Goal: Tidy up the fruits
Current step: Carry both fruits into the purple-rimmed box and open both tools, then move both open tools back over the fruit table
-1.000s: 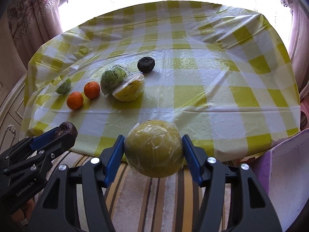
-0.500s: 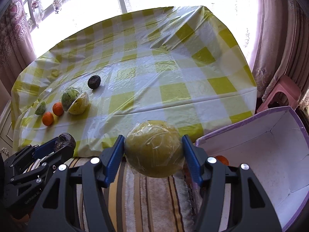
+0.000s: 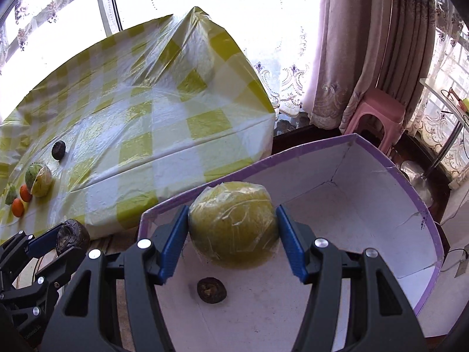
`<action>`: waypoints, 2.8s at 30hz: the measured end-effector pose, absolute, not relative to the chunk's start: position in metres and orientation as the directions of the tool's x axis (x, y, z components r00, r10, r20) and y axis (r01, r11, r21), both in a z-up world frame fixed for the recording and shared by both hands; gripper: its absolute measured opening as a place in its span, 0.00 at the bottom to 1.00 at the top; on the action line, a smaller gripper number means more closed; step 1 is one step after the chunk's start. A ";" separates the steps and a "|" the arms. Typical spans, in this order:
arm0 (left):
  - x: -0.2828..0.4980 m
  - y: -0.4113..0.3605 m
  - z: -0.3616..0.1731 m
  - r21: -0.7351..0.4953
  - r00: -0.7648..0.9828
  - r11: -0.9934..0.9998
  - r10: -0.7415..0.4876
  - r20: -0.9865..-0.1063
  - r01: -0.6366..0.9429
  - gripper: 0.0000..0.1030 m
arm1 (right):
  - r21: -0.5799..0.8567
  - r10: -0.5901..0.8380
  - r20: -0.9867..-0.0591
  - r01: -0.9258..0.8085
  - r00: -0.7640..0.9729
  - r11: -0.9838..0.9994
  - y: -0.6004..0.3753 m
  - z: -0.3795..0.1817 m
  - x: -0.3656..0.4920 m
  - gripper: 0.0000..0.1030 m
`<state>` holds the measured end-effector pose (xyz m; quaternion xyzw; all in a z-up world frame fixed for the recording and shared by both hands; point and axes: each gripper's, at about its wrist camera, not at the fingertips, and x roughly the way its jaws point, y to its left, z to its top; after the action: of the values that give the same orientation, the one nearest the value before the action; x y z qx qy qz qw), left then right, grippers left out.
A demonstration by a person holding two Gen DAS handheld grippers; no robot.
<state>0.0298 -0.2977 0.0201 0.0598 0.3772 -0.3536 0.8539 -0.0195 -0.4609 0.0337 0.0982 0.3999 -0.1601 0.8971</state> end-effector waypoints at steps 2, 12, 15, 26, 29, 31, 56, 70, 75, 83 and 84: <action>0.028 -0.311 0.018 -0.161 0.444 0.718 -0.573 -0.688 0.677 0.38 | 0.038 -0.227 -0.757 0.388 0.612 0.921 -0.471 0.029 -0.022 0.59; 0.011 -0.369 0.002 -0.149 0.296 0.560 -0.623 -0.724 0.815 0.38 | -0.012 -0.290 -0.789 0.458 0.541 0.889 -0.497 0.012 -0.024 0.59; 0.008 -0.377 -0.003 -0.144 0.267 0.532 -0.619 -0.739 0.834 0.38 | -0.023 -0.296 -0.797 0.464 0.527 0.886 -0.498 0.007 -0.024 0.59; 0.002 -0.380 -0.009 -0.155 0.228 0.499 -0.623 -0.748 0.852 0.54 | -0.011 -0.284 -0.814 0.476 0.507 0.880 -0.499 -0.001 -0.022 0.61; 0.003 -0.378 -0.008 -0.163 0.230 0.506 -0.625 -0.746 0.847 0.54 | -0.014 -0.291 -0.804 0.472 0.518 0.881 -0.496 0.003 -0.023 0.68; 0.003 -0.376 -0.006 -0.166 0.235 0.510 -0.631 -0.739 0.844 0.54 | -0.009 -0.288 -0.799 0.469 0.528 0.883 -0.495 0.006 -0.023 0.74; 0.032 -0.201 0.033 -0.278 0.516 0.795 -0.573 -0.637 0.540 0.63 | 0.093 -0.089 -0.745 0.234 0.661 0.968 -0.359 0.034 0.031 0.92; 0.047 -0.039 0.041 -0.286 0.703 0.945 -0.311 -0.640 0.157 0.63 | 0.097 0.064 -0.728 0.010 0.682 0.995 -0.239 0.027 0.076 0.94; 0.059 0.013 0.040 -0.285 0.739 0.958 -0.191 -0.646 -0.001 0.63 | 0.041 0.064 -0.714 -0.050 0.697 0.998 -0.207 0.026 0.087 0.97; 0.085 0.055 0.038 -0.290 0.754 0.951 -0.110 -0.648 -0.110 0.63 | 0.004 0.087 -0.691 -0.117 0.717 0.993 -0.173 0.031 0.113 0.97; 0.089 0.057 0.039 -0.285 0.755 0.951 -0.100 -0.648 -0.118 0.64 | -0.001 0.087 -0.688 -0.121 0.721 0.993 -0.170 0.032 0.117 0.97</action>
<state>0.0888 0.0571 0.0385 -0.1561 0.3499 0.0049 0.9237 0.1166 -0.1702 0.0318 -0.0229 0.3693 0.0563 0.9273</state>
